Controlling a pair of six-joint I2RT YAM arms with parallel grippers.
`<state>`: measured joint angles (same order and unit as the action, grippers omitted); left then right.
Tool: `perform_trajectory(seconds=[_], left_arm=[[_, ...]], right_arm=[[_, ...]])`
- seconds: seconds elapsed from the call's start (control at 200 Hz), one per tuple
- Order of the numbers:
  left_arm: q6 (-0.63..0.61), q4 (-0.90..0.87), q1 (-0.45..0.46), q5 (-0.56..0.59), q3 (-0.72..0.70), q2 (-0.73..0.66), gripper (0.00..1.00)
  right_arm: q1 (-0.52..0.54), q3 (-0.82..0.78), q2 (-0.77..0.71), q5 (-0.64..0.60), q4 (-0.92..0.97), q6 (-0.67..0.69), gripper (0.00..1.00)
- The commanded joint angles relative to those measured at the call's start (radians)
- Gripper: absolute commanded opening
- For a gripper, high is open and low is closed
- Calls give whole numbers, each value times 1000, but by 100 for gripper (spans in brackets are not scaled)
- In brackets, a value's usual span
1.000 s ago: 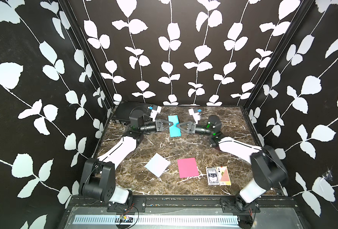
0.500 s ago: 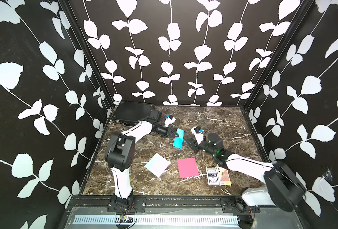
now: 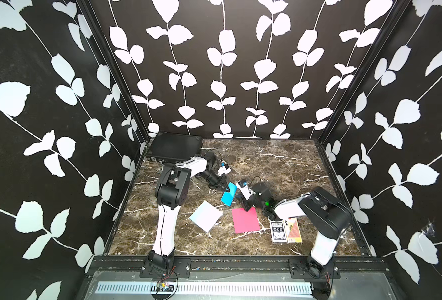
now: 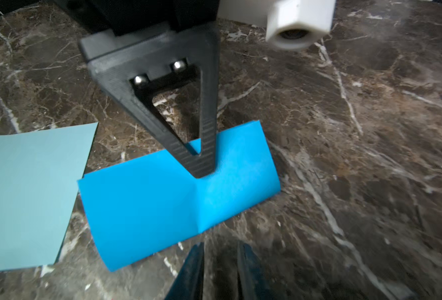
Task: Fold the square paper along the opposite sides
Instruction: Smooth out the paper at the center of the board.
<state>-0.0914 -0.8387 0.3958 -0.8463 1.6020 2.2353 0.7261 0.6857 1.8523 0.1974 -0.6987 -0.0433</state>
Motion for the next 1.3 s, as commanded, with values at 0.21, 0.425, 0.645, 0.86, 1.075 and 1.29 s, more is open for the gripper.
perform_trajectory(seconds=[0.21, 0.425, 0.645, 0.86, 1.075, 1.29], left_arm=[[-47, -44, -17, -15, 21, 18, 0], [-47, -39, -17, -19, 18, 24, 0], [-46, -43, -20, -14, 24, 28, 0], [-45, -48, -27, -33, 29, 39, 0], [-30, -36, -51, -48, 25, 37, 0], [7, 8, -62, -55, 22, 37, 0]], right_arm=[[17, 119, 41, 13, -23, 2, 23], [21, 172, 98, 25, 6, 5, 17], [22, 117, 124, -5, -16, 4, 14], [22, 69, 94, -39, 9, 34, 13], [22, 9, 45, -86, 23, 79, 12], [22, 31, -13, -59, 47, 100, 10]])
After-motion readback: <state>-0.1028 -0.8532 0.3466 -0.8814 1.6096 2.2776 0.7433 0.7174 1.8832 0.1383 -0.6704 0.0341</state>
